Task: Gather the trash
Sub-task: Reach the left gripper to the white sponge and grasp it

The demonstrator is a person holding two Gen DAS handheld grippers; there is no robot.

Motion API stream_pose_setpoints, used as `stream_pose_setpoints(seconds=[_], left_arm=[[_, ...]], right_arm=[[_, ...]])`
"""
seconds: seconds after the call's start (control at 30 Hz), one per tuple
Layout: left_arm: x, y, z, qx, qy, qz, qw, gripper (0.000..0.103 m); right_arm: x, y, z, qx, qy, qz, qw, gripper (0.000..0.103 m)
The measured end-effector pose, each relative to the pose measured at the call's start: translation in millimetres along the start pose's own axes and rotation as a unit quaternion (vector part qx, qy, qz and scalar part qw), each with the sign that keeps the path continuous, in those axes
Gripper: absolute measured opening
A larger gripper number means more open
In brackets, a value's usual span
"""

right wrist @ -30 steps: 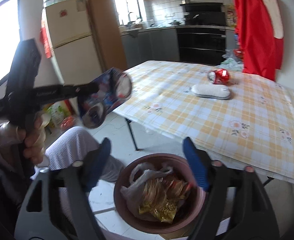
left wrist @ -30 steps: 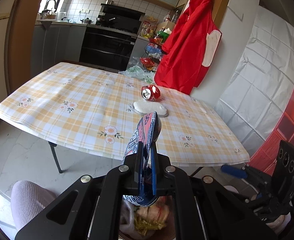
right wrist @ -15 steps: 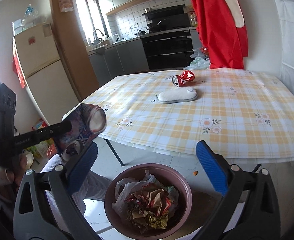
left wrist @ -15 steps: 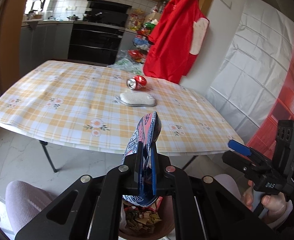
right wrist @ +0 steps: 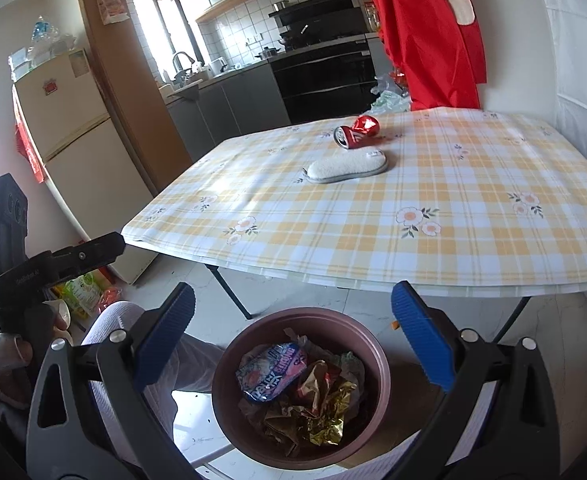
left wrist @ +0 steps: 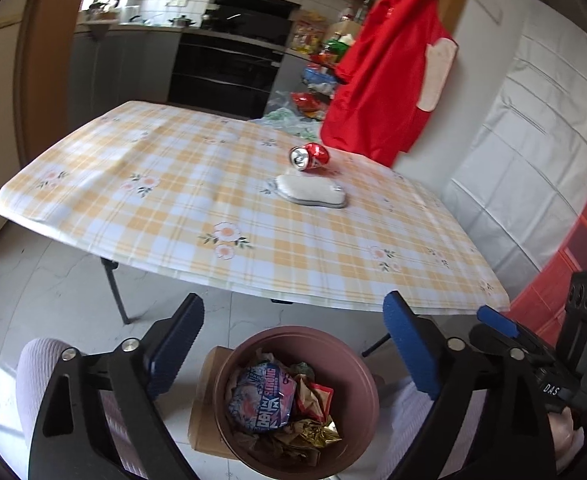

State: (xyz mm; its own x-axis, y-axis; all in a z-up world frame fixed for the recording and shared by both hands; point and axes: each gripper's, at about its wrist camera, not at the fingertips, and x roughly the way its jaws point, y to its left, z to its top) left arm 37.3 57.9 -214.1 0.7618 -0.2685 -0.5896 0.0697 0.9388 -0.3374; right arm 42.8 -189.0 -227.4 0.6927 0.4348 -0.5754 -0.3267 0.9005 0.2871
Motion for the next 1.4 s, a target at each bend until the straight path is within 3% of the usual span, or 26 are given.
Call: stream_pose_setpoints(seconds=[0.2, 0.37, 0.57, 0.7, 0.9, 1.03, 1.1, 1.2, 1.3, 1.37, 1.4], left_arm=[[8.0, 2.8, 2.1, 0.013, 0.004, 0.004, 0.9999, 0.091], [27.8, -7.4, 12.4, 0.071, 0.002, 0.010, 0.9974, 0.091], [69.4, -25.5, 40.5, 0.143, 0.003, 0.004, 0.9897, 0.091], [102.6, -23.9, 58.1, 0.124, 0.031, -0.010, 0.9918, 0.089], [170.2, -25.8, 84.3, 0.065, 0.083, -0.040, 0.9937, 0.072], [217.5, -42.9, 100.4, 0.106, 0.093, -0.032, 0.9895, 0.070], [240.6, -53.0, 110.1, 0.157, 0.098, -0.030, 0.9822, 0.071], [279.9, -65.2, 123.0, 0.257, 0.105, -0.034, 0.9600, 0.079], [318.4, -74.6, 126.3, 0.366, 0.121, -0.053, 0.9214, 0.085], [341.1, -81.4, 125.3, 0.434, 0.138, -0.062, 0.8881, 0.090], [347.9, -83.4, 124.5, 0.456, 0.137, -0.058, 0.8775, 0.090]], right_arm=[[6.6, -12.9, 4.5, 0.000, 0.005, -0.043, 0.999, 0.097], [13.6, -35.7, 19.5, 0.016, 0.003, -0.087, 0.996, 0.097], [21.5, -67.2, 41.4, 0.048, -0.011, -0.099, 0.994, 0.097], [32.1, -81.4, 49.8, 0.058, -0.012, -0.099, 0.993, 0.097], [68.0, -104.6, 60.9, 0.051, 0.001, -0.129, 0.990, 0.097], [90.3, -121.1, 70.2, 0.054, 0.013, -0.127, 0.990, 0.097], [100.8, -130.4, 76.9, 0.051, 0.018, -0.121, 0.991, 0.097], [113.7, -144.4, 87.9, 0.043, 0.024, -0.129, 0.990, 0.097], [120.8, -157.6, 96.4, 0.046, 0.025, -0.134, 0.990, 0.097], [125.9, -170.9, 102.9, 0.056, 0.025, -0.138, 0.989, 0.097], [128.1, -177.3, 105.5, 0.063, 0.026, -0.139, 0.988, 0.097]])
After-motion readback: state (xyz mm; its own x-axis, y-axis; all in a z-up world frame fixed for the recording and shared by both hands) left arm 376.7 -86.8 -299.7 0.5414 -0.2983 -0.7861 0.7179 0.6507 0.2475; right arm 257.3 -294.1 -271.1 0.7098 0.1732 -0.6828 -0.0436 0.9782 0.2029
